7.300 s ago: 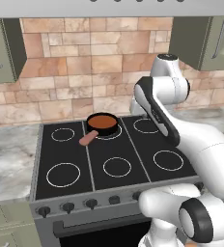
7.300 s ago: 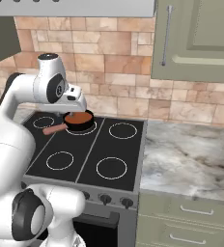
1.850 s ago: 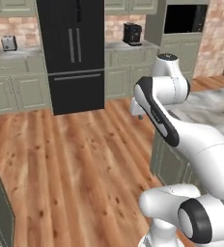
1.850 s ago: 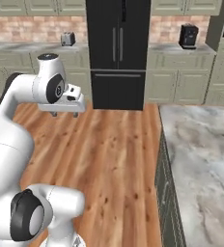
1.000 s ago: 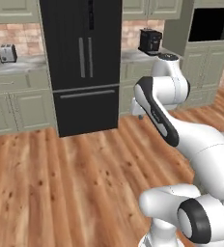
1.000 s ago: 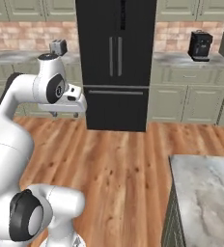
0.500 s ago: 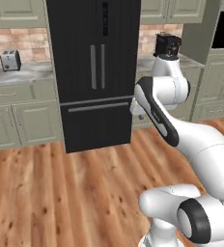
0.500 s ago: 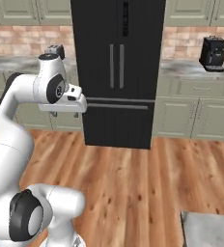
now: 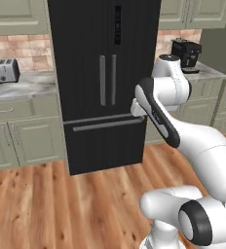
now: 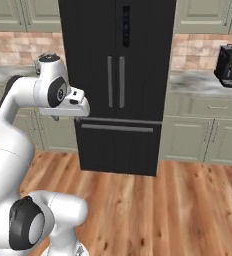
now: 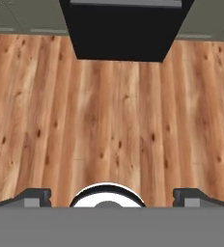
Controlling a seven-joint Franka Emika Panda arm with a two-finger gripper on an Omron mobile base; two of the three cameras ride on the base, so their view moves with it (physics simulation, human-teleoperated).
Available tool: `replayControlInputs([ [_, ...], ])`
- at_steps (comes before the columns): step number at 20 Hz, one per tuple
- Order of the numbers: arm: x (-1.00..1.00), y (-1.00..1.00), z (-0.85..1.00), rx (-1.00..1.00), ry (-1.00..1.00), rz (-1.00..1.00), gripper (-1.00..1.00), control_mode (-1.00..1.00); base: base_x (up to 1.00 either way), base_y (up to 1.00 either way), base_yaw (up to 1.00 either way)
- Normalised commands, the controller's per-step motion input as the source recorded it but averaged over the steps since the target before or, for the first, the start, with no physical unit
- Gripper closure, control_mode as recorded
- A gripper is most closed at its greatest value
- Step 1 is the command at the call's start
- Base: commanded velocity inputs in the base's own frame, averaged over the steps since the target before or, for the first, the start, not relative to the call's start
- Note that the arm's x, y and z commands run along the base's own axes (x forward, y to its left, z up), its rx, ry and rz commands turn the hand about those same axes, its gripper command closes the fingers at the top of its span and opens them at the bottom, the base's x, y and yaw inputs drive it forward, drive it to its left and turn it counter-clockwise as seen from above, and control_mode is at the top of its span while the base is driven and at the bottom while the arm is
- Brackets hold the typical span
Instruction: Retrieve the chicken drumstick from the fridge and place it on the saucepan with marinade on the stove.
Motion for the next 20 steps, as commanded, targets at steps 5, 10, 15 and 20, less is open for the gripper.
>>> replayControlInputs([
  [5,0.00,0.00,0.00,0.00,0.00,0.00,-1.00,1.00,0.94,-0.31,0.04],
  [10,0.00,0.00,0.00,0.00,0.00,0.00,-1.00,1.00,0.48,-0.32,0.05],
  [15,0.00,0.00,0.00,0.00,0.00,0.00,-1.00,1.00,0.49,-0.21,0.08],
  [20,0.00,0.00,0.00,0.00,0.00,0.00,-1.00,1.00,0.79,-0.20,0.04],
])
